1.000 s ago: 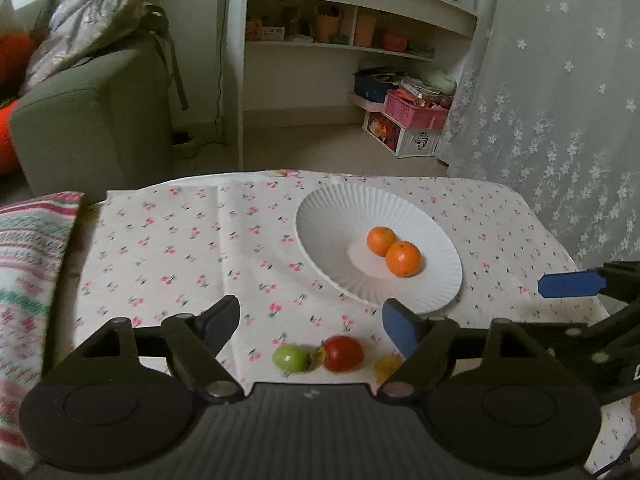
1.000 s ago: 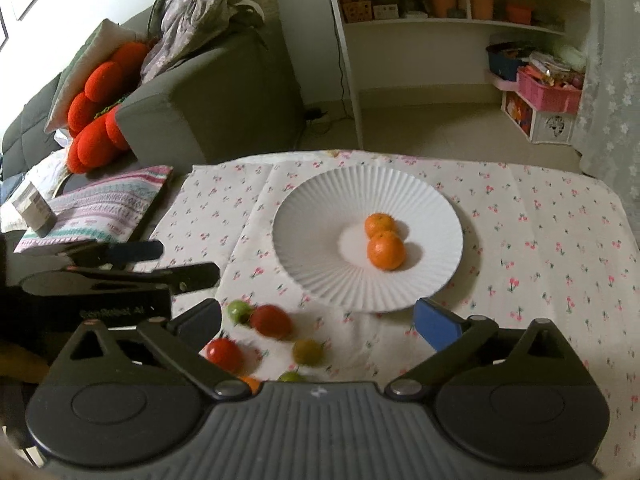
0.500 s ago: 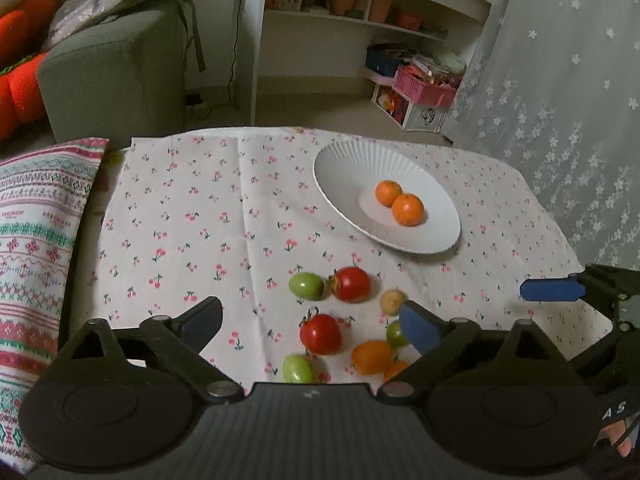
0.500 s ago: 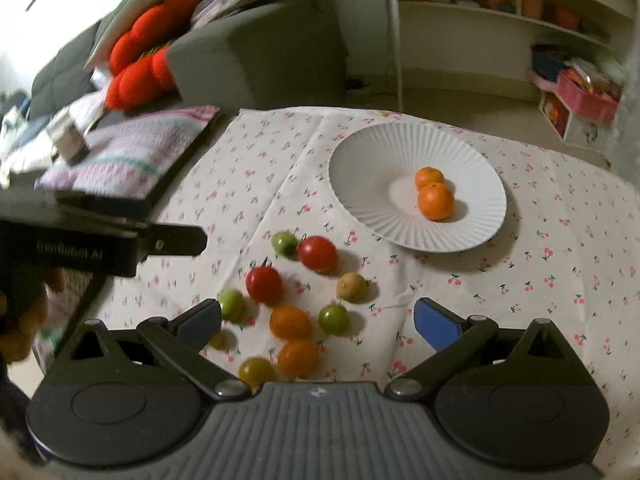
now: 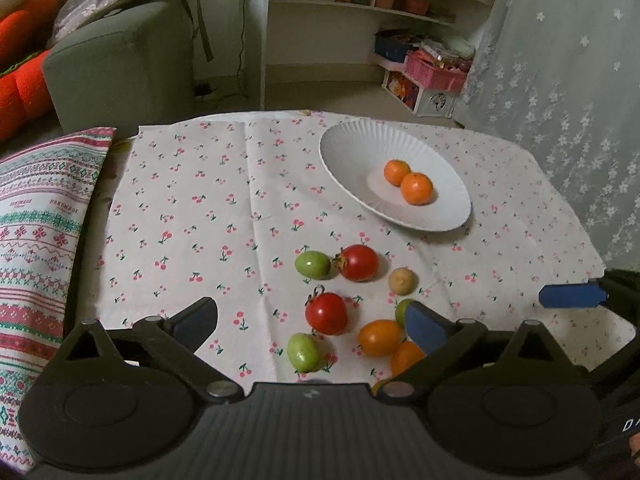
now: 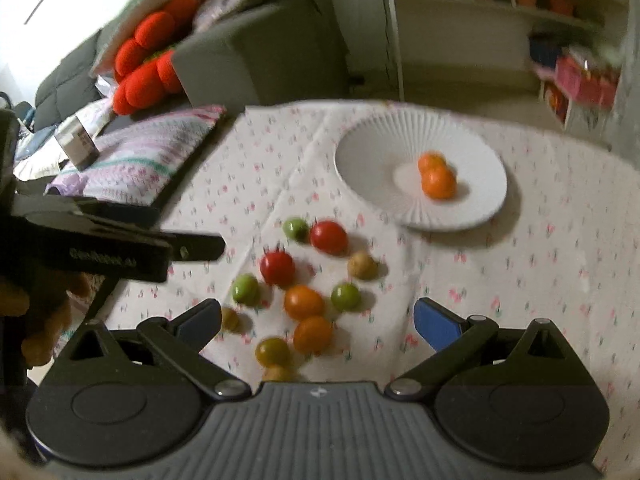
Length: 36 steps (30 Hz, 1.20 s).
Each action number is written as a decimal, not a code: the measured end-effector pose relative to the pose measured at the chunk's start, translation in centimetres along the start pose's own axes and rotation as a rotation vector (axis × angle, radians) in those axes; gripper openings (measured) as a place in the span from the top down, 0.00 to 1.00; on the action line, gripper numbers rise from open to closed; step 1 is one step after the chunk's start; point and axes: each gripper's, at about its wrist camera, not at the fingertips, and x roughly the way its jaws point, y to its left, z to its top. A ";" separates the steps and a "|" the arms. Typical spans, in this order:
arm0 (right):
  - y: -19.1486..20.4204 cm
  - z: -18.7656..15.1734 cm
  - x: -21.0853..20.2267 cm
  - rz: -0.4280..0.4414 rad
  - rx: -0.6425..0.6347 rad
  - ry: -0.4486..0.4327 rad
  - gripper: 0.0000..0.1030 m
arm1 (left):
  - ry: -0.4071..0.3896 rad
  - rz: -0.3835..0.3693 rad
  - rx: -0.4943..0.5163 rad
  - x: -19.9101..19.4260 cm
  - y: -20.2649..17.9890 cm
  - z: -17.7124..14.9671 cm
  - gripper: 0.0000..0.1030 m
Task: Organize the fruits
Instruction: 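Withdraw both tools from the plate back toward the remaining fruits, then grasp a red tomato with the left tool while the right tool grasps another red tomato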
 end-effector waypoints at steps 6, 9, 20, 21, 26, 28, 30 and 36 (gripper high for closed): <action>-0.1 0.2 -0.7 -0.006 0.004 -0.051 0.00 | -0.032 0.048 0.035 -0.3 -0.6 -0.1 0.13; -0.5 0.3 -0.5 0.010 0.017 -0.034 0.00 | -0.032 0.049 0.033 -0.3 -0.7 -0.1 0.13; 0.8 -0.5 0.0 0.002 -0.063 0.020 0.01 | -0.017 0.036 0.041 -0.2 -0.9 -0.3 0.13; 0.8 -0.5 0.1 0.003 -0.065 0.022 0.01 | -0.016 0.037 0.041 -0.2 -0.9 -0.3 0.13; 1.0 -0.8 0.5 0.014 -0.084 0.022 0.03 | 0.002 0.049 0.043 0.5 -0.8 -0.5 0.13; 1.0 -0.9 0.9 0.020 -0.087 0.021 0.03 | 0.017 0.043 0.038 1.0 -0.8 -0.5 0.13; 0.9 -0.9 1.5 0.015 -0.085 0.027 0.03 | 0.040 0.037 0.027 1.9 -0.6 -0.6 0.13; 0.0 -0.2 4.1 -0.027 -0.118 0.011 0.11 | 0.081 0.001 0.004 4.5 -0.2 -0.8 0.14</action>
